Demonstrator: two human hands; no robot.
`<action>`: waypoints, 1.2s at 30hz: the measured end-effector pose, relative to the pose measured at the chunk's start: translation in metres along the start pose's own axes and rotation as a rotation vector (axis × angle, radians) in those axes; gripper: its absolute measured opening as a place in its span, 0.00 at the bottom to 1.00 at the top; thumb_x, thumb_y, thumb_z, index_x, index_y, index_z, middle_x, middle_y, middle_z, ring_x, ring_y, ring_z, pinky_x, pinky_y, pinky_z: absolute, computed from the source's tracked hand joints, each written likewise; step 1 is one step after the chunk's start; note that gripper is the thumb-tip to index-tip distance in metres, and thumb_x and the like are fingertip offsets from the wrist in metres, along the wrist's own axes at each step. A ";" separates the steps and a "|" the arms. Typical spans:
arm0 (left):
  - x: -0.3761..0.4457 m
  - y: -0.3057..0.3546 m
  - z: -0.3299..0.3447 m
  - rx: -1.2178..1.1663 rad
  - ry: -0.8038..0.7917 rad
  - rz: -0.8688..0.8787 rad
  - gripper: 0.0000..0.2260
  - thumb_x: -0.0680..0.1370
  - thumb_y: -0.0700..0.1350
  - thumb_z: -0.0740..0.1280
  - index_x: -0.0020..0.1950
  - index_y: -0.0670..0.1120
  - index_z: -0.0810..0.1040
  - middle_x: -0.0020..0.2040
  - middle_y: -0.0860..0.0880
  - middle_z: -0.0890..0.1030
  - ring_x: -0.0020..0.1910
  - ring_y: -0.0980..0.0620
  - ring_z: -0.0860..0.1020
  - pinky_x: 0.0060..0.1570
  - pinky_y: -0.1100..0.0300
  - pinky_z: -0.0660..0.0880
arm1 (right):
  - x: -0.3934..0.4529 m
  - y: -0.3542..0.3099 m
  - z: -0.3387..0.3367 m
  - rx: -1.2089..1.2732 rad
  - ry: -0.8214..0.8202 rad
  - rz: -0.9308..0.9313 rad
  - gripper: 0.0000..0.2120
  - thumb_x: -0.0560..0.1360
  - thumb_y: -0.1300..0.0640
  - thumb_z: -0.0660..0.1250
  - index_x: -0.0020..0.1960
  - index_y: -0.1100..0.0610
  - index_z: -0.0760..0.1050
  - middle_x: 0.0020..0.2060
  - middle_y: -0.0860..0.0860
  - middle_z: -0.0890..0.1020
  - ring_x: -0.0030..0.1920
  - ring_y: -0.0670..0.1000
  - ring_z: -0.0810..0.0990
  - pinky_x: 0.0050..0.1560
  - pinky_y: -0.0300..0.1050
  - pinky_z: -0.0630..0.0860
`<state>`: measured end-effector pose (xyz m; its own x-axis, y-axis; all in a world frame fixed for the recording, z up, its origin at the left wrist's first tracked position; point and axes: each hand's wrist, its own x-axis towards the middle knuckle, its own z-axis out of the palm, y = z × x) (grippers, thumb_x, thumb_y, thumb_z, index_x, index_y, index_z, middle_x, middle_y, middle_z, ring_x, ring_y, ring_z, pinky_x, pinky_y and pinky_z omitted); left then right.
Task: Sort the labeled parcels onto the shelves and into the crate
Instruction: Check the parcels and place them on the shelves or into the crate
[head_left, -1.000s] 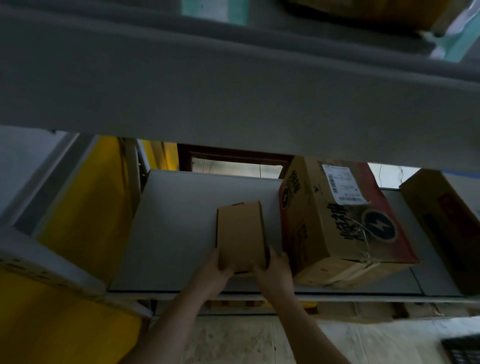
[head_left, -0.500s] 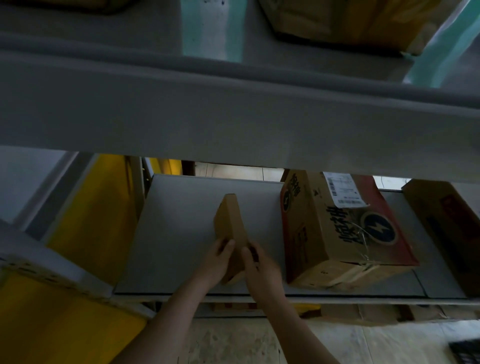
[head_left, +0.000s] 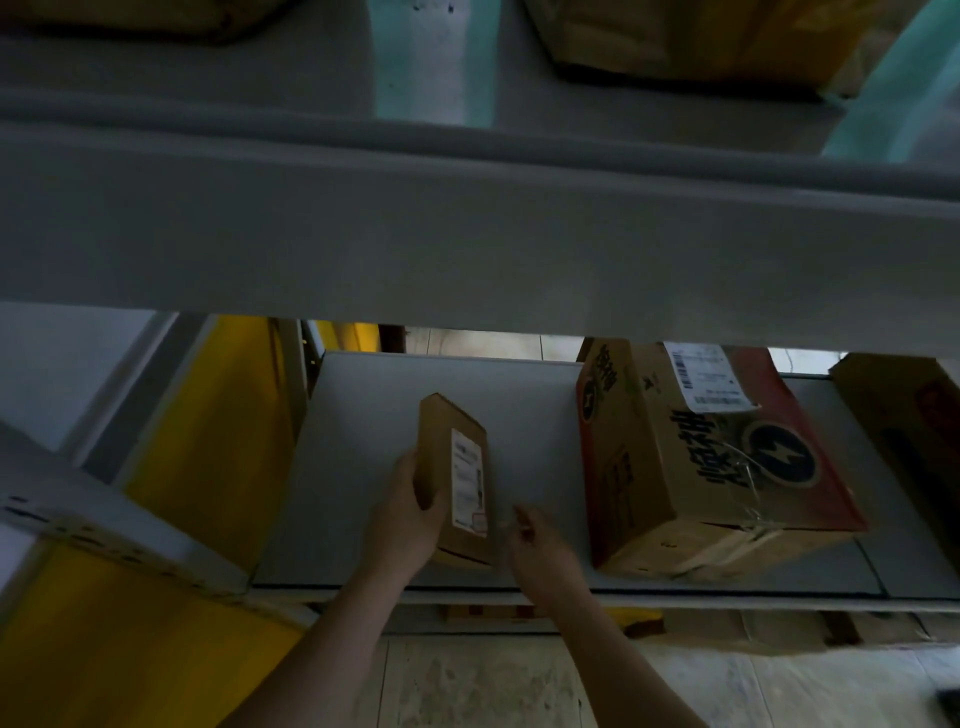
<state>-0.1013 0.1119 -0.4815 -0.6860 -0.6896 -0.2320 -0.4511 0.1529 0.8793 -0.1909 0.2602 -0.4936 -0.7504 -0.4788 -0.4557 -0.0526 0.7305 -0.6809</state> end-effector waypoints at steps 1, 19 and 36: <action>-0.001 0.000 -0.002 -0.011 0.008 -0.016 0.20 0.81 0.49 0.66 0.67 0.64 0.62 0.51 0.64 0.73 0.46 0.66 0.75 0.37 0.71 0.72 | 0.002 0.002 -0.001 0.016 -0.005 0.020 0.22 0.83 0.44 0.59 0.74 0.51 0.67 0.68 0.51 0.75 0.63 0.51 0.76 0.59 0.43 0.72; -0.019 0.047 -0.047 -0.041 -0.309 -0.003 0.35 0.76 0.52 0.71 0.76 0.65 0.56 0.69 0.60 0.67 0.65 0.50 0.73 0.61 0.45 0.77 | -0.032 -0.030 -0.071 0.359 -0.113 -0.239 0.31 0.77 0.58 0.72 0.70 0.36 0.60 0.59 0.38 0.75 0.55 0.49 0.83 0.47 0.48 0.85; -0.092 0.106 -0.066 0.106 -0.358 0.359 0.50 0.70 0.45 0.79 0.72 0.73 0.45 0.60 0.80 0.68 0.60 0.75 0.71 0.52 0.77 0.72 | -0.103 -0.028 -0.115 0.291 -0.106 -0.376 0.49 0.69 0.58 0.80 0.78 0.37 0.54 0.67 0.40 0.75 0.63 0.43 0.78 0.53 0.40 0.81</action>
<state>-0.0482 0.1452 -0.3397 -0.9522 -0.2981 -0.0674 -0.1940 0.4191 0.8870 -0.1880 0.3451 -0.3619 -0.6426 -0.7414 -0.1933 -0.1088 0.3381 -0.9348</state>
